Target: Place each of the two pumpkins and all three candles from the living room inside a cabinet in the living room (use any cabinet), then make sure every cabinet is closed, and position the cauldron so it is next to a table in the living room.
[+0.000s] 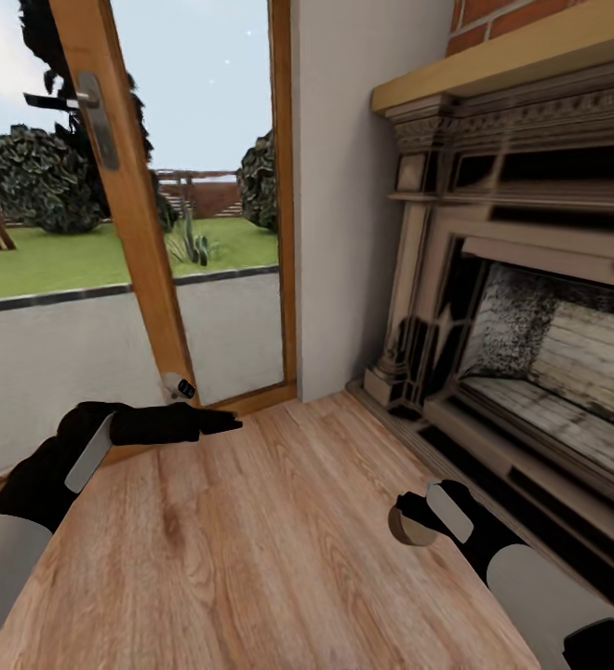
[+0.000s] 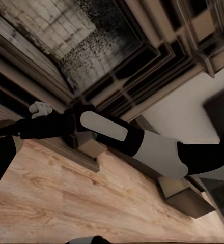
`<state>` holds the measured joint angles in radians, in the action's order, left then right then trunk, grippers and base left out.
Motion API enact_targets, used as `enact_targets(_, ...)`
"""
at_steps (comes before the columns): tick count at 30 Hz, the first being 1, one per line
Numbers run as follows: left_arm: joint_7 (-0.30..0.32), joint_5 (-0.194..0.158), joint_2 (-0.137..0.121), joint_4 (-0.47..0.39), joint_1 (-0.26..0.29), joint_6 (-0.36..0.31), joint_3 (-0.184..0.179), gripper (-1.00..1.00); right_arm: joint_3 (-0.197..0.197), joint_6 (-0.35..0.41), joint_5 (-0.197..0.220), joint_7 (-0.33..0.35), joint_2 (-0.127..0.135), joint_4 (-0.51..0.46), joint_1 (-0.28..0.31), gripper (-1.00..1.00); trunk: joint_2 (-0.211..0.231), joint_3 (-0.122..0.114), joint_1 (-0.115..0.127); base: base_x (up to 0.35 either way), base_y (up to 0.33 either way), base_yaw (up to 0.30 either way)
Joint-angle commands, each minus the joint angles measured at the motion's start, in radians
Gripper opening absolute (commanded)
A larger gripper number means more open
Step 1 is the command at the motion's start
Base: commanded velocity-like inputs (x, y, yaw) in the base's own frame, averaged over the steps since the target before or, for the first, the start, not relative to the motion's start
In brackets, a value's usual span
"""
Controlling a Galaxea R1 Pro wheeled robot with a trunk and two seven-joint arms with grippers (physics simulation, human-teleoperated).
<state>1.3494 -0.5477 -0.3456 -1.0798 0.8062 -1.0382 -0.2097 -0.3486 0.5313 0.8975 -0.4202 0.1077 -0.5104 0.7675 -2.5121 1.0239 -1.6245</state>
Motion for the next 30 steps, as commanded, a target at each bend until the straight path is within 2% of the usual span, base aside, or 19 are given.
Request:
enact_targets(1,0.002,-0.003,-0.001,0.0,0.001,-0.009,-0.002,1.0,-0.008,0.001,0.009,-0.009,0.001,-0.002,0.001,-1.0,0.0,0.001,0.0,-0.012,0.005,-0.283)
enact_targets(30,0.001,-0.001,-0.001,0.0,0.001,-0.009,-0.003,1.0,-0.007,0.004,0.014,-0.009,0.001,0.0,0.001,-1.0,0.0,-0.007,0.0,-0.011,0.004,-0.283)
